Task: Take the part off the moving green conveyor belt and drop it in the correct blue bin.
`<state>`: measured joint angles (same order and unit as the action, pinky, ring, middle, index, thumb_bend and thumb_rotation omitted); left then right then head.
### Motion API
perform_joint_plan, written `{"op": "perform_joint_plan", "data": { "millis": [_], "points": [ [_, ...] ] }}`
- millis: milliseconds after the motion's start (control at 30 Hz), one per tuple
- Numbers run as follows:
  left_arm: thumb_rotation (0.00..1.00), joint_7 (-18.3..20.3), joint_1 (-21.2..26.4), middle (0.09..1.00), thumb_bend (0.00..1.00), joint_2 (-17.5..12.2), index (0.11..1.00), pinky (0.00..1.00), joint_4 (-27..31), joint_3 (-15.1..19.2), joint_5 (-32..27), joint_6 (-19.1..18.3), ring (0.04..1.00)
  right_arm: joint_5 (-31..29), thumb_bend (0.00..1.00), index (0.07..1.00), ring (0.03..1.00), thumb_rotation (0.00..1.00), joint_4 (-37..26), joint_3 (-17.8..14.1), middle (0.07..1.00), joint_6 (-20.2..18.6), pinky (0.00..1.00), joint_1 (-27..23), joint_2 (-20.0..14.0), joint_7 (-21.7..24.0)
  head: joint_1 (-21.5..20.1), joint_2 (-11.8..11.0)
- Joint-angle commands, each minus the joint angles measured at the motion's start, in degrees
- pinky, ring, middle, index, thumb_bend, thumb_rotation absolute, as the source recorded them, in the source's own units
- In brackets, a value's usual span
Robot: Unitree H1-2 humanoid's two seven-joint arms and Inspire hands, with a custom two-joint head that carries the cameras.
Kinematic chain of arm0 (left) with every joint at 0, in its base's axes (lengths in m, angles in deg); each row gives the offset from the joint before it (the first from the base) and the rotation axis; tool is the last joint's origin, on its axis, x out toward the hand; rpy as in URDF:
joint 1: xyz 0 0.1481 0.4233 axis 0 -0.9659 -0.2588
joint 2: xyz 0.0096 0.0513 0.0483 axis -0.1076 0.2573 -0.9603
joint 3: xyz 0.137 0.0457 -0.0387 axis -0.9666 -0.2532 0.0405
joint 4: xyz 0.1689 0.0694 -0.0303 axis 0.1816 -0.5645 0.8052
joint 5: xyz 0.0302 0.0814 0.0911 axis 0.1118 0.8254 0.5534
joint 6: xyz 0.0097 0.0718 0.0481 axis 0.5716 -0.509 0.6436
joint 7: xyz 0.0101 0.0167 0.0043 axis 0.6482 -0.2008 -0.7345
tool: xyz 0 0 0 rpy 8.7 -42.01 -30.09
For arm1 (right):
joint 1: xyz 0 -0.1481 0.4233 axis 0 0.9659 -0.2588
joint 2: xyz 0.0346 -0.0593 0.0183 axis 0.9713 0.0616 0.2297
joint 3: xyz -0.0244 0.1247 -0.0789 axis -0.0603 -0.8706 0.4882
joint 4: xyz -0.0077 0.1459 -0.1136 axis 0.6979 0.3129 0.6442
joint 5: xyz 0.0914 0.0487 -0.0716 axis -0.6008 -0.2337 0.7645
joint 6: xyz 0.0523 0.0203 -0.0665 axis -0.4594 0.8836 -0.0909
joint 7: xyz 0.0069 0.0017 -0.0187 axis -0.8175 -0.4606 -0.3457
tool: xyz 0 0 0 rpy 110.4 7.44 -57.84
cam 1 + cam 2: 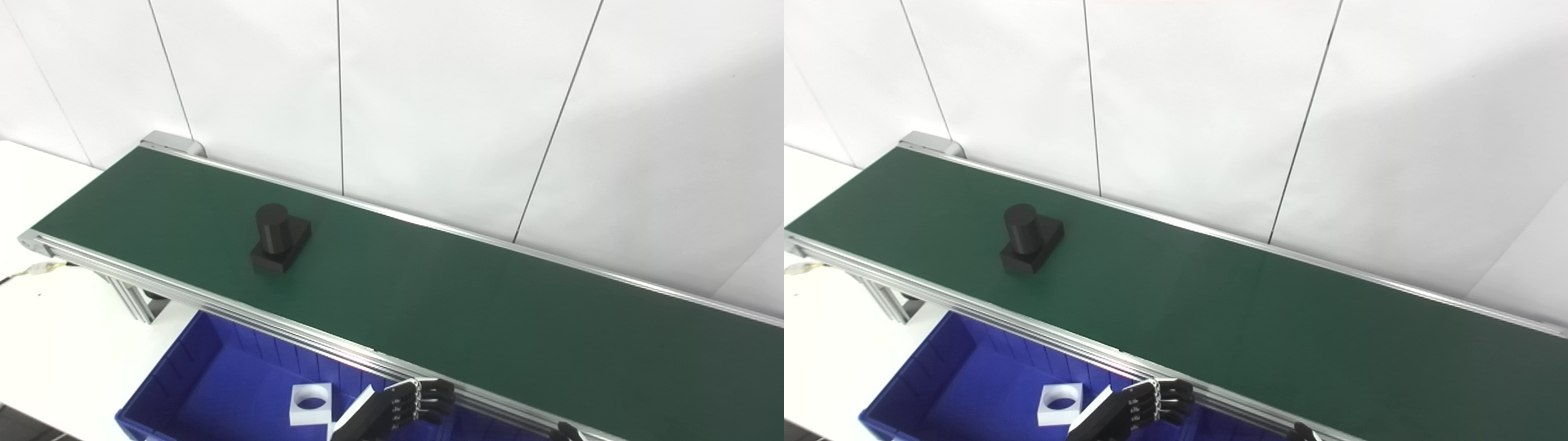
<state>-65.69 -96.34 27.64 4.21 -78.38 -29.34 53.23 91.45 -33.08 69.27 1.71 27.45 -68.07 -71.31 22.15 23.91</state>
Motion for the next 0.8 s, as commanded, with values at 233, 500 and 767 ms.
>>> {"op": "perform_joint_plan", "data": {
  "millis": [233,500,767],
  "points": [
    [0.19,-0.69,1.26,0.759,1.00,0.64,0.758,0.70,0.39,-0.46,0.70,2.51,0.728,-0.73,0.44,0.881,0.803,0.64,-0.32,-0.59,0.842,3.28,0.71,-1.15,0.23,0.52,-0.22,0.31],
    [0.17,-0.66,1.28,0.764,1.00,0.67,0.761,0.70,0.47,-0.78,0.35,2.24,0.732,-0.47,0.42,0.881,0.793,0.63,-1.37,-0.80,0.838,3.91,0.69,-1.15,0.16,0.46,-0.62,0.67],
    [0.17,-1.06,1.00,0.764,1.00,1.18,0.762,0.71,0.96,-1.03,0.61,1.81,0.733,-0.85,0.41,0.868,0.778,0.61,-7.11,-1.65,0.820,2.92,0.68,0.13,-0.33,0.55,-1.18,1.37]
  ]
}}
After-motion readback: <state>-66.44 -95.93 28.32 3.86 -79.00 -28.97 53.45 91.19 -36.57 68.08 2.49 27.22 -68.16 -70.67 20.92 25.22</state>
